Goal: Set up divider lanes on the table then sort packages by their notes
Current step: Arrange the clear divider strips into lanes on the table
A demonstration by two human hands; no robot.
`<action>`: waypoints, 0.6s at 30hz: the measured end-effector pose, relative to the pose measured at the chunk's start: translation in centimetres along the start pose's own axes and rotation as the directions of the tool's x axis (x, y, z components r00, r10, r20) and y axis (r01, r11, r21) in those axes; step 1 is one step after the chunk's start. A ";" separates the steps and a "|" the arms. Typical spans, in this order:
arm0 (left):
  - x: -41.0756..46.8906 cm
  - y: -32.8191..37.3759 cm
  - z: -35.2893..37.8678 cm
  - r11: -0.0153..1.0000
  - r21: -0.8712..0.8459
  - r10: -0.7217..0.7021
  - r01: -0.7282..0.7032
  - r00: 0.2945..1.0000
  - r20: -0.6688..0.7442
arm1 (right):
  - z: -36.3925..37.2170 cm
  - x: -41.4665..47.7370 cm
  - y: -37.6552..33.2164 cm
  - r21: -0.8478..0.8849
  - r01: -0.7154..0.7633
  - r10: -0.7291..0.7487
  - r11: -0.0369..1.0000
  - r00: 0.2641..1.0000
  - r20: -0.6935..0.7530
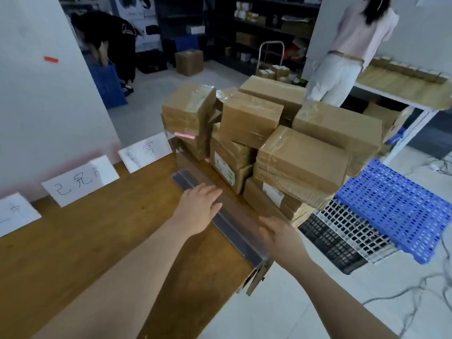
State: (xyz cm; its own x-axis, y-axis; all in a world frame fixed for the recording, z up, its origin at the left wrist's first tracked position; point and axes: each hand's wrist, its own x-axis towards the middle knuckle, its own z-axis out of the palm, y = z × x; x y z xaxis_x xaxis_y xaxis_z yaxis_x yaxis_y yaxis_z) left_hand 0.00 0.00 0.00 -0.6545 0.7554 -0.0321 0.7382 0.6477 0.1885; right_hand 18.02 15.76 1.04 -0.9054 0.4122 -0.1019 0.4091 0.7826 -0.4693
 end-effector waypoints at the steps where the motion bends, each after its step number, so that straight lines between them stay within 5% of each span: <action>1: 0.8 -0.2 0.4 1.000 0.010 0.022 -0.023 0.999 0.027 | 0.3 0.4 0.3 0.016 0.000 0.000 1.000 1.000 -0.001; 10: 3.5 -2.3 3.0 0.992 0.059 0.103 -0.116 0.977 0.185 | 2.4 1.0 1.5 0.123 -0.120 0.112 0.985 0.991 0.072; 18: 2.8 -3.8 3.1 0.988 0.005 0.154 -0.154 0.987 -0.045 | 2.5 0.0 0.6 0.231 -0.117 0.123 0.966 0.992 -0.013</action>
State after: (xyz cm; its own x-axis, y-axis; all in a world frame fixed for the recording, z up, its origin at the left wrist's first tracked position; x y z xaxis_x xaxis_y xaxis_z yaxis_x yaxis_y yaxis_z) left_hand -4.16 -0.08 -3.81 -0.5398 0.8408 0.0411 0.8309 0.5243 0.1864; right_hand 17.98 15.07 -1.43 -0.8464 0.5118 -0.1472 0.4747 0.5998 -0.6441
